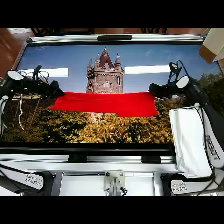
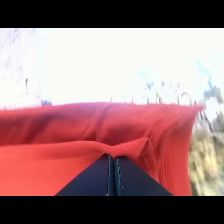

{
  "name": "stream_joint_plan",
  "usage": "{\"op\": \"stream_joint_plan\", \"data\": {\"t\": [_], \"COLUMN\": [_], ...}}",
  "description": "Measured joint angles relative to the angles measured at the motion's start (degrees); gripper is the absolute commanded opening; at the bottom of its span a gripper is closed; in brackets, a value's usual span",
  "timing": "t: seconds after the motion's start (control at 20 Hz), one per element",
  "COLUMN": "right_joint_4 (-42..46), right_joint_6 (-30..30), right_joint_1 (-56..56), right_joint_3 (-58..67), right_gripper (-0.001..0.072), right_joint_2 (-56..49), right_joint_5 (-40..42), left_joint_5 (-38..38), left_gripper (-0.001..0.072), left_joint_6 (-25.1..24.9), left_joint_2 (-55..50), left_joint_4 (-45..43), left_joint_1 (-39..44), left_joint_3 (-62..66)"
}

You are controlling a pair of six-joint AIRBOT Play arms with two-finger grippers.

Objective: Fold the shirts.

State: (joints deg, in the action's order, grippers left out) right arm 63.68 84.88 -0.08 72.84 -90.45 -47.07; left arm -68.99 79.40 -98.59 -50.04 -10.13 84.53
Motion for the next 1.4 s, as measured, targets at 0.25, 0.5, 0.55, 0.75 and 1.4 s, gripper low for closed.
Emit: {"op": "stream_joint_plan", "data": {"t": [0.25, 0.5, 0.55, 0.75, 1.4], "right_joint_4": [-0.83, 2.08, 1.99, -1.77, -9.73], "right_joint_6": [-1.29, -3.52, -3.82, -5.33, -4.39], "right_joint_1": [-0.94, -4.98, -5.44, -5.73, -1.11], "right_joint_3": [2.84, 3.65, 3.69, 3.76, 6.45], "right_gripper": [0.0672, 0.0672, 0.0672, 0.0672, 0.0069], "right_joint_2": [-4.44, -4.96, -5.38, -8.28, -7.23], "right_joint_5": [-2.51, -13.99, -15.74, -19.23, -19.43], "left_joint_5": [-3.28, -11.52, -12.59, -14.58, -13.55], "left_gripper": [0.0677, 0.0676, 0.0676, 0.0668, 0.0235], "left_joint_6": [3.87, 3.56, 3.54, 3.13, 0.24], "left_joint_2": [-5.88, -4.74, -4.07, -0.42, 7.63], "left_joint_4": [0.22, 0.15, 0.13, 0.11, 0.17], "left_joint_1": [-0.44, -2.6, -2.78, -2.93, 6.8], "left_joint_3": [5.25, 6.29, 6.36, 6.51, 6.12]}}
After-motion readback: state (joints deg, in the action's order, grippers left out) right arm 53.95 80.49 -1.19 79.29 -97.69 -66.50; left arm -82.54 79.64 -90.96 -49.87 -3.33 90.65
